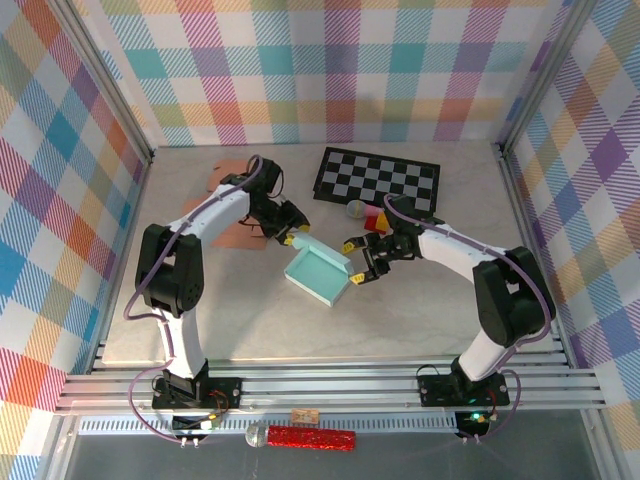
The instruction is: Fold the paper box
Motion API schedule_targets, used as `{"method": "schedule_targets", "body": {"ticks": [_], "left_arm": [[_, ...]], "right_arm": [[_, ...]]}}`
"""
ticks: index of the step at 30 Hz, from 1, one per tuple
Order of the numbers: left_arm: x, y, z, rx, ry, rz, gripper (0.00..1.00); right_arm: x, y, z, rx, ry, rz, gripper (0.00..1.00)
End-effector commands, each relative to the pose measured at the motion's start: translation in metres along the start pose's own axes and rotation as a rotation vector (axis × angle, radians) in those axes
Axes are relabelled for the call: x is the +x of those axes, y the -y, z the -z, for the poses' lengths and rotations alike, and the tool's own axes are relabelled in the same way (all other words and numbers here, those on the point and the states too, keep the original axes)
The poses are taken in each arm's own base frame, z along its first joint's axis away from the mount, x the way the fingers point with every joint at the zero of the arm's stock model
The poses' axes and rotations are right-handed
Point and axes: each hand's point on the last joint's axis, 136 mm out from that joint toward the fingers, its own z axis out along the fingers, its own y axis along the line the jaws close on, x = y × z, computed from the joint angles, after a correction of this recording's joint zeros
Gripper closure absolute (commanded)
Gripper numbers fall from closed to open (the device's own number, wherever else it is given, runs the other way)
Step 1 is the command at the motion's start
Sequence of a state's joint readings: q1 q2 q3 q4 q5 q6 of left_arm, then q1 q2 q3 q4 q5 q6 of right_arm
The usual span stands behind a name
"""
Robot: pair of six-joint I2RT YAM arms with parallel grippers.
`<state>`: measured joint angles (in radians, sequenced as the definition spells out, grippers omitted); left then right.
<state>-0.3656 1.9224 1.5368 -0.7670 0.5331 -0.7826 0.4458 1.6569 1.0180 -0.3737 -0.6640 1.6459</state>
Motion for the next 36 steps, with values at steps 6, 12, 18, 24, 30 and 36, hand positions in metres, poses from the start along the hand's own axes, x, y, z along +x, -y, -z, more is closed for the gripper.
{"method": "schedule_targets", "body": {"ticks": [6,12,18,24,30,36], "left_arm": [[0.013,0.008,0.002,0.036,-0.021,0.005,0.68],[0.017,0.010,0.000,0.049,-0.030,0.014,0.72],[0.018,0.015,0.000,0.064,-0.031,0.022,0.71],[0.021,0.023,-0.003,0.089,-0.039,0.030,0.72],[0.027,0.032,-0.008,0.116,-0.052,0.041,0.75],[0.029,0.035,-0.010,0.151,-0.059,0.070,0.74]], "right_arm": [[0.006,-0.020,-0.002,-0.029,-0.021,0.014,0.42],[0.006,-0.024,-0.004,-0.027,-0.029,0.030,0.50],[0.006,-0.025,-0.003,-0.005,-0.028,0.068,0.53],[0.006,-0.027,0.000,0.003,-0.034,0.099,0.55],[0.003,-0.033,0.003,0.008,-0.041,0.142,0.55],[0.004,-0.042,0.006,0.023,-0.065,0.209,0.57]]}}
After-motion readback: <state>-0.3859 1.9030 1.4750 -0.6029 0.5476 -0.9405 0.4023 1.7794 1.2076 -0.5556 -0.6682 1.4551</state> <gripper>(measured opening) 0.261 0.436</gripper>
